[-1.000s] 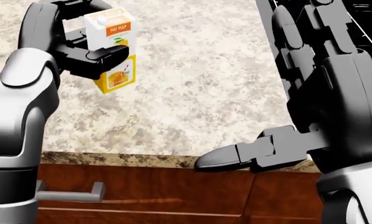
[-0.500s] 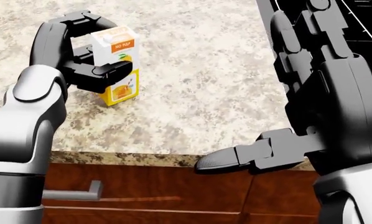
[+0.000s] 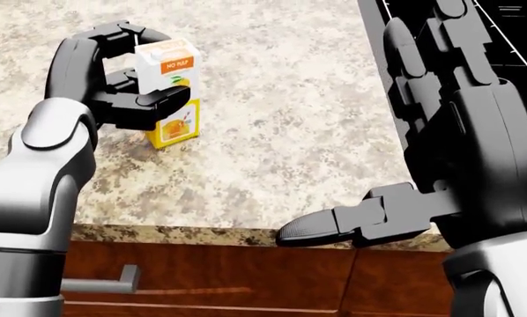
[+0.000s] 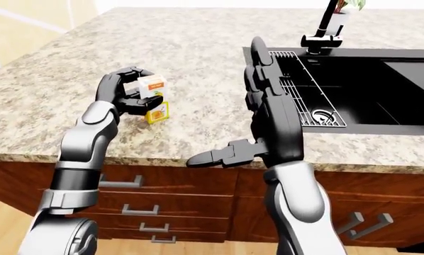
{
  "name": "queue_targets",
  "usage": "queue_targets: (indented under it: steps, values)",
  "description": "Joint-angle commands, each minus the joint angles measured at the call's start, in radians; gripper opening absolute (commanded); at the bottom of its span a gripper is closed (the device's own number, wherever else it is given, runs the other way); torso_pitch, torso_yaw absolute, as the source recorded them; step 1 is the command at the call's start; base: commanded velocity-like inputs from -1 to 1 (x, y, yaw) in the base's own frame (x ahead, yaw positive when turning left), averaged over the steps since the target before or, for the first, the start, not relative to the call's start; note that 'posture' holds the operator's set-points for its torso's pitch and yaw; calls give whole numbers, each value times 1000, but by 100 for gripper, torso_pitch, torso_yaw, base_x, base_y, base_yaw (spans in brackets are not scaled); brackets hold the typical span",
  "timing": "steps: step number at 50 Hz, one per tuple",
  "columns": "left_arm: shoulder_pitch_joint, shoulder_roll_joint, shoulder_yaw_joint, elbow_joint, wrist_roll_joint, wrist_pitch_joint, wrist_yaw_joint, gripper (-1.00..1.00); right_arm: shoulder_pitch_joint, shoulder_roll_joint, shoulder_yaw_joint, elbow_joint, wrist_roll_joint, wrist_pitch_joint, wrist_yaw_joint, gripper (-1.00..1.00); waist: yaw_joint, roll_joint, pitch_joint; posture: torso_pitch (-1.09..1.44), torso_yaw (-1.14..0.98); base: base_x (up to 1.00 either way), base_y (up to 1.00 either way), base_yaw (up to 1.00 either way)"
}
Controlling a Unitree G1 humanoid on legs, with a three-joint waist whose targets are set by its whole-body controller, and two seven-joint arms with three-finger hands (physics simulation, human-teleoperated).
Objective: Move the drinks to the dining counter.
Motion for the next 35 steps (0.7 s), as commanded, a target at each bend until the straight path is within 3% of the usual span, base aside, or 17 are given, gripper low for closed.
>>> queue_targets:
  steps: [1, 12, 14, 29, 31, 32, 35]
  values:
    - [-45, 10, 9, -52, -4, -44, 2, -51, -21, -2, -2, -25, -2, -28, -1, 100, -1, 2, -27, 0, 0, 0, 0, 0]
    - [-42, 9, 8, -71, -4, -28, -3, -24, -18, -2, -4, -23, -3, -32, 1, 100, -5, 4, -26, 0, 0, 0, 0, 0]
    - [-41, 9, 7, -73, -3, -25, -7, -6, -20, -2, -6, -24, -2, -31, 1, 100, -5, 5, -25, 0, 0, 0, 0, 0]
    - [-39, 15, 8, -145, -1, 28, -17, 9, -35, -6, -10, -18, 2, -23, -1, 100, -3, 4, -28, 0, 0, 0, 0, 0]
    - [-37, 14, 7, -169, -1, 45, -19, 16, -35, -6, -10, -21, 4, -20, -1, 100, -3, 4, -27, 0, 0, 0, 0, 0]
    - [-36, 14, 6, -182, 0, 54, -21, 37, -36, -7, -11, -25, 4, -17, -2, 100, -3, 4, -28, 0, 0, 0, 0, 0]
    - [-36, 13, 5, -216, 4, 79, -25, 49, -34, -8, -13, -25, 6, -19, -1, 100, -2, 2, -27, 0, 0, 0, 0, 0]
